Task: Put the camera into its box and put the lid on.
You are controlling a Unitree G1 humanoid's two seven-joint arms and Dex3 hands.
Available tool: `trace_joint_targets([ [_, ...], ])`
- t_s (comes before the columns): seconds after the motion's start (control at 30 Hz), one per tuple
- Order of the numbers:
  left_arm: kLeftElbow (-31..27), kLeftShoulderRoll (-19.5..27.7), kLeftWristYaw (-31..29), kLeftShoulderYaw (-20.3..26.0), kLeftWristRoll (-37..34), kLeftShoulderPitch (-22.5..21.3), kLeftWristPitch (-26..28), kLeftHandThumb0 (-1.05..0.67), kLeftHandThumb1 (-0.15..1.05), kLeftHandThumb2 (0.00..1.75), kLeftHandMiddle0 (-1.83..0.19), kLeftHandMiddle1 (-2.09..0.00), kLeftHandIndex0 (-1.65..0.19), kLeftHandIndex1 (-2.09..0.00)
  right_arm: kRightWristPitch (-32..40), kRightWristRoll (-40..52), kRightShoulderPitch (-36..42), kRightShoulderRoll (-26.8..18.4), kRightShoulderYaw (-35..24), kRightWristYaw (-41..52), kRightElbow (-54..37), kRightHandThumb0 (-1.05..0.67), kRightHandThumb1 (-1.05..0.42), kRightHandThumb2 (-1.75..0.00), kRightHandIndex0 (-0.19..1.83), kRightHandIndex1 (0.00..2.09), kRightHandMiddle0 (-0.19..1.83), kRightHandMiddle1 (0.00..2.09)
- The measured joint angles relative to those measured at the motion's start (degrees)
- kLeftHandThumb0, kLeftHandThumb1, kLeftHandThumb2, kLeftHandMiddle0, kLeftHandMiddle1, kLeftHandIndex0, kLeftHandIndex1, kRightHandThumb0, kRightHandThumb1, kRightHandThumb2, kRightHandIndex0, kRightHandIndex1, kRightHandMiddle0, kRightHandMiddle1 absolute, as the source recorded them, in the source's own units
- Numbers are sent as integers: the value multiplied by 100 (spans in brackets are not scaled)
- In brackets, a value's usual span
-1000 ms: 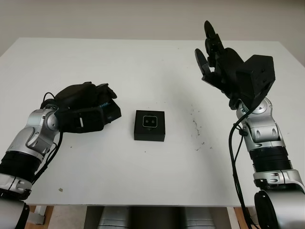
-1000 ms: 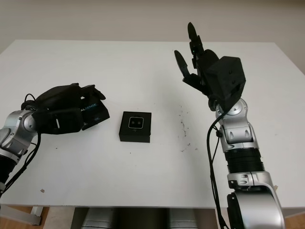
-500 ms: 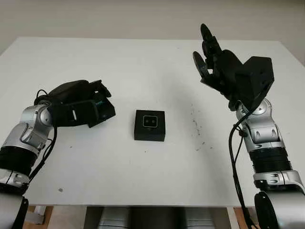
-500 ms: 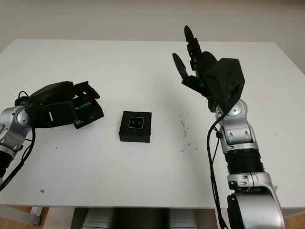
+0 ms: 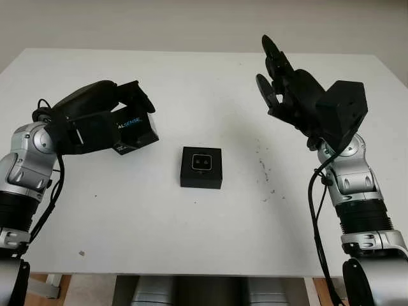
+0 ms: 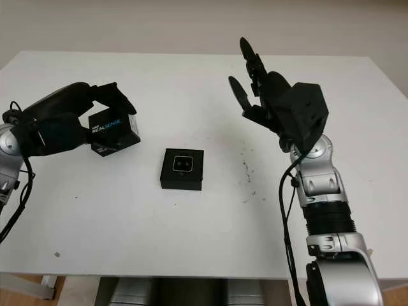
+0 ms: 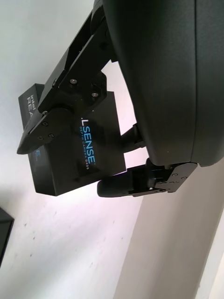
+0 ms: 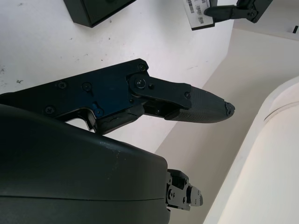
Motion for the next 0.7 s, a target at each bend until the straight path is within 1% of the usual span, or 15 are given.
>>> trace_joint_targets([
  [0.13,-202,-20,-186,20,-147,-2,146,-12,95,5,-41,-134,-32,-142,0,63,0,11,-9,-24,1,-78,-105,-70,-19,4,-13,5],
  [0.27,-381,-98,-317,11,-236,-5,174,-15,94,5,-40,-138,-32,-145,15,101,-1,12,-11,-26,14,-78,-105,-72,-19,0,-15,4],
  [0.4,-646,-265,-703,-32,-468,-27,566,-13,95,5,-41,-135,-31,-146,35,172,-1,36,-31,-33,21,-77,-105,-73,-19,1,-15,4],
  [0.5,-782,-396,-837,-98,-507,-67,712,-13,94,5,-45,-136,-34,-147,43,283,-1,76,-72,-37,27,-75,-105,-74,-19,0,-16,4],
  [0.57,-831,-489,-868,-162,-484,-130,831,-15,94,5,-43,-141,-33,-151,73,359,-1,103,-126,-49,27,-75,-105,-74,-19,0,-17,4],
  [0.7,-878,-603,-970,-364,-369,-254,904,-16,94,5,-42,-145,-32,-155,89,440,-1,158,-161,-75,30,-76,-105,-74,-19,0,-19,3],
])
